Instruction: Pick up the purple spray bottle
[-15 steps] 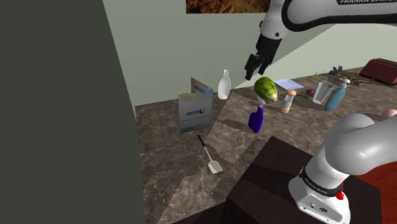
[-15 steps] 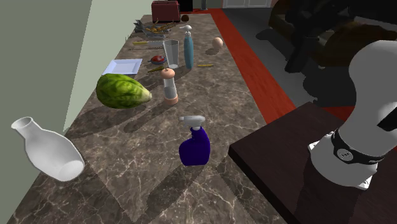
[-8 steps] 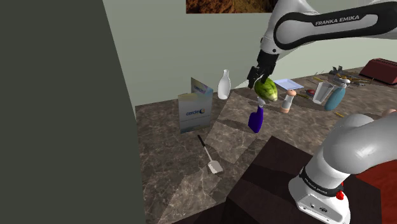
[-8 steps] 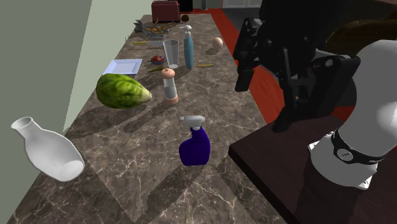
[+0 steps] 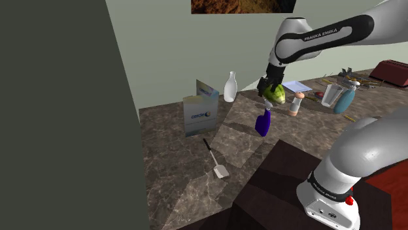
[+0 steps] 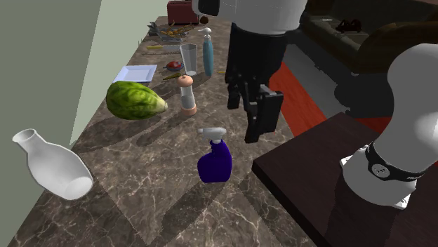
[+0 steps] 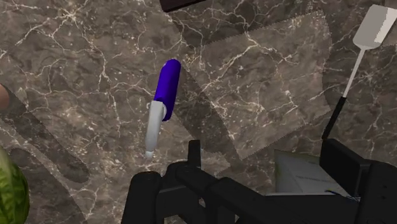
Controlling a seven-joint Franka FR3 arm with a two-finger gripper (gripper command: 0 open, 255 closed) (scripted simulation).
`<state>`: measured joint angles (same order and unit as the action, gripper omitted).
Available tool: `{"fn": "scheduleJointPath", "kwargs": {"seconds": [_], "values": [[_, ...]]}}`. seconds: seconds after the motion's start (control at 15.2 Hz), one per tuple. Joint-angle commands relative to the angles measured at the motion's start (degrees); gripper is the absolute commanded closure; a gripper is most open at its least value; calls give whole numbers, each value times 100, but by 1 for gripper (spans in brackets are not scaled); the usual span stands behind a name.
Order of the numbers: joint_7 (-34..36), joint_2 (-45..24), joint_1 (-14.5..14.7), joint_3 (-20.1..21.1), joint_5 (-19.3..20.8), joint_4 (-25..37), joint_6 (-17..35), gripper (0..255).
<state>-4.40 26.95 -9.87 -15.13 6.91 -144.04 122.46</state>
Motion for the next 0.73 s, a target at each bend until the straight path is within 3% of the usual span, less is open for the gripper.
{"fn": "scheduleJointPath", "kwargs": {"seconds": [0.0,0.46,0.66], "values": [[-133,-269,-87,-184,37,-20,250,0],[-675,-1440,-296,-812,-87,146,1078,0],[-791,-1707,-307,-902,-177,118,1343,0]]}}
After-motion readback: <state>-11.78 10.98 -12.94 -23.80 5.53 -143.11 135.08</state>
